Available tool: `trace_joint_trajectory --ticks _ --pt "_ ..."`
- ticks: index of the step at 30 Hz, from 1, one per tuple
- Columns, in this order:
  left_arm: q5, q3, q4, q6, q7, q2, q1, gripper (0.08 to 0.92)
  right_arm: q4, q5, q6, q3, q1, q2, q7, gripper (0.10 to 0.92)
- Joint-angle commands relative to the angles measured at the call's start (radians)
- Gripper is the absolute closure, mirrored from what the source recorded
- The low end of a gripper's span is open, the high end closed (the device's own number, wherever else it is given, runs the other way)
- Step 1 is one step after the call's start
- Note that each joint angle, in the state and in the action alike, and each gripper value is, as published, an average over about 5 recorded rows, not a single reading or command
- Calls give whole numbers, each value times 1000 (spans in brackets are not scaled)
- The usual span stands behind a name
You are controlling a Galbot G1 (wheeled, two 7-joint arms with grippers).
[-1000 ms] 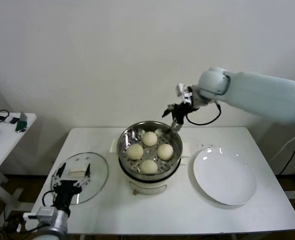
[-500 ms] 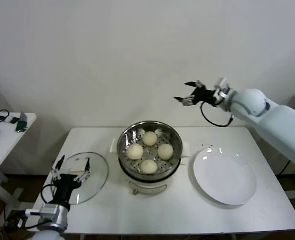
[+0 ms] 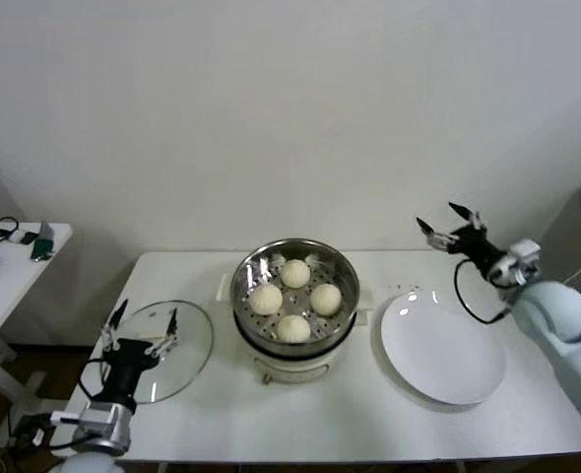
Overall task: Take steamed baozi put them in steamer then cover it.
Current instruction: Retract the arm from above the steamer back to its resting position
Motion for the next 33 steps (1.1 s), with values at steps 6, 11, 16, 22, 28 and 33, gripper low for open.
trace_joint_trajectory --ticks 6,11,16,22,28,33 --pt "85 -8 38 -48 -47 64 6 177 83 -157 308 337 -638 366 -36 203" --pt "317 -2 124 -108 -146 78 11 177 72 -211 399 301 -674 471 -43 203" --pt "733 -9 265 -189 -335 79 -8 177 68 -248 443 281 -692 540 -36 203" --pt "1013 -2 413 -187 -436 90 -24 177 62 -260 464 262 -698 565 -22 203" --pt "1142 12 517 -184 -443 85 -56 177 59 -261 477 248 -703 569 -1 203" --pt "1180 14 578 -166 -430 84 -96 177 69 -263 485 236 -708 570 15 203"
